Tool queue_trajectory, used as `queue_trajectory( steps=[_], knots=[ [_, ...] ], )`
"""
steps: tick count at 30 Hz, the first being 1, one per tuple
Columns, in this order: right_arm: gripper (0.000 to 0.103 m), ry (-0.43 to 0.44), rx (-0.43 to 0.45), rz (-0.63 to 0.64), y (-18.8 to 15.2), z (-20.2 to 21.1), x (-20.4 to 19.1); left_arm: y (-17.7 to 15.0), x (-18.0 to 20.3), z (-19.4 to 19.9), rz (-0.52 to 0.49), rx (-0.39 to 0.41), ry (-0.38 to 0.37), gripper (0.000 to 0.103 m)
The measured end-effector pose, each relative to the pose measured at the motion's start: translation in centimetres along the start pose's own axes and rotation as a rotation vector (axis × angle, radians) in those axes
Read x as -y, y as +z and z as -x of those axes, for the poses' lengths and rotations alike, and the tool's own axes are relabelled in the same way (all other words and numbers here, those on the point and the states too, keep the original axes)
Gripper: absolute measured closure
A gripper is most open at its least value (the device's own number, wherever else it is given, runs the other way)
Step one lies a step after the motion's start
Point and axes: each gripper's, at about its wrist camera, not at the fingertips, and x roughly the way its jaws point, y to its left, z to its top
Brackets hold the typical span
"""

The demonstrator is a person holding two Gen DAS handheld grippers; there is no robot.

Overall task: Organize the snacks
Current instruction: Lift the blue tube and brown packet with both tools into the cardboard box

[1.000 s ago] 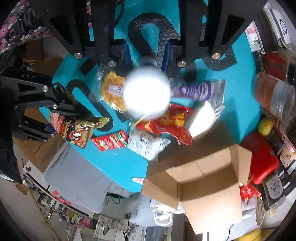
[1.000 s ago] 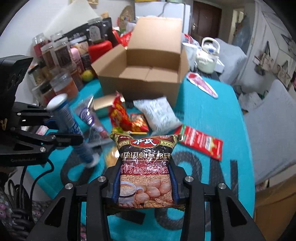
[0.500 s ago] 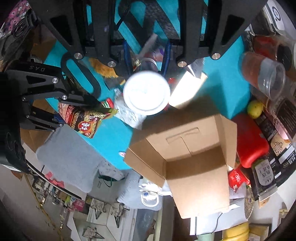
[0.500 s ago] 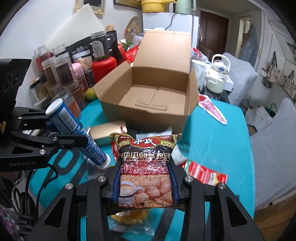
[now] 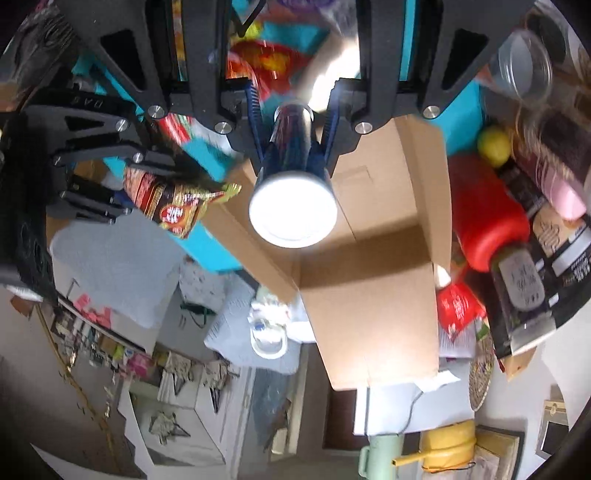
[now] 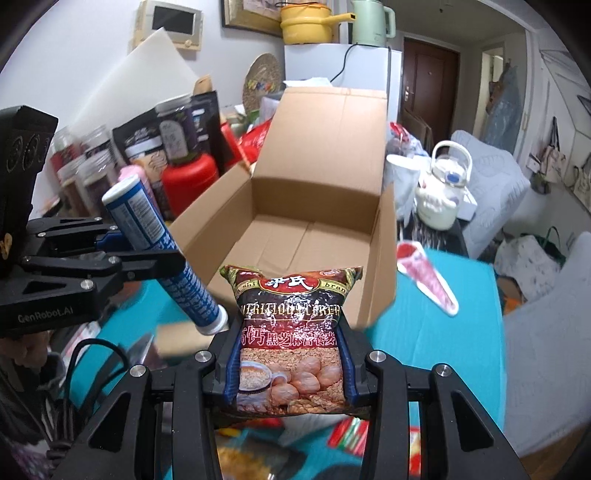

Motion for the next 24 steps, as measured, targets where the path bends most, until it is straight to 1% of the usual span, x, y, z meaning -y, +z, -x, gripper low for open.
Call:
queue_trajectory(
  steps=[2, 5, 8, 12, 14, 18, 19, 22, 24],
  knots=[
    [0.062, -0.005, 0.014, -0.004, 1.0, -0.7, 0.5, 1.2, -0.4, -0.4, 0.009, 0.031, 0.003, 0.075],
    [0.062, -0.018, 0.030, -0.013, 2.9, -2.1, 1.3, 3.1, -0.9, -1.3, 0.011, 0.092, 0.037, 0.075],
    [0.062, -0.011, 0.039, -0.027, 4.3, -3.4, 2.2, 4.6, -1.8, -2.4, 0.036, 0.116, 0.056, 0.075],
    [0.062, -0.019, 0.053, -0.053, 6.1, -5.2, 3.2, 6.3, -3.0, -4.4, 0.062, 0.156, 0.168, 0.075],
    [0.062, -0.024, 0.057, -0.065, 6.9, -6.2, 3.6, 6.9, -3.8, -5.5, 0.084, 0.160, 0.186, 0.075],
    [0.062, 0.025, 0.039, -0.106, 7.8, -8.4, 4.5, 7.8, -5.5, -7.2, 0.121, 0.169, 0.207, 0.075],
    [0.062, 0.020, 0.035, -0.109, 8.0, -9.0, 4.6, 7.9, -5.7, -7.4, 0.119, 0.167, 0.214, 0.075],
    [0.062, 0.002, 0.024, -0.123, 8.2, -10.4, 5.0, 8.1, -6.6, -9.1, 0.114, 0.137, 0.240, 0.075],
    [0.062, 0.017, 0.011, -0.130, 8.1, -11.4, 5.1, 7.9, -7.3, -10.1, 0.123, 0.103, 0.244, 0.075]
  ],
)
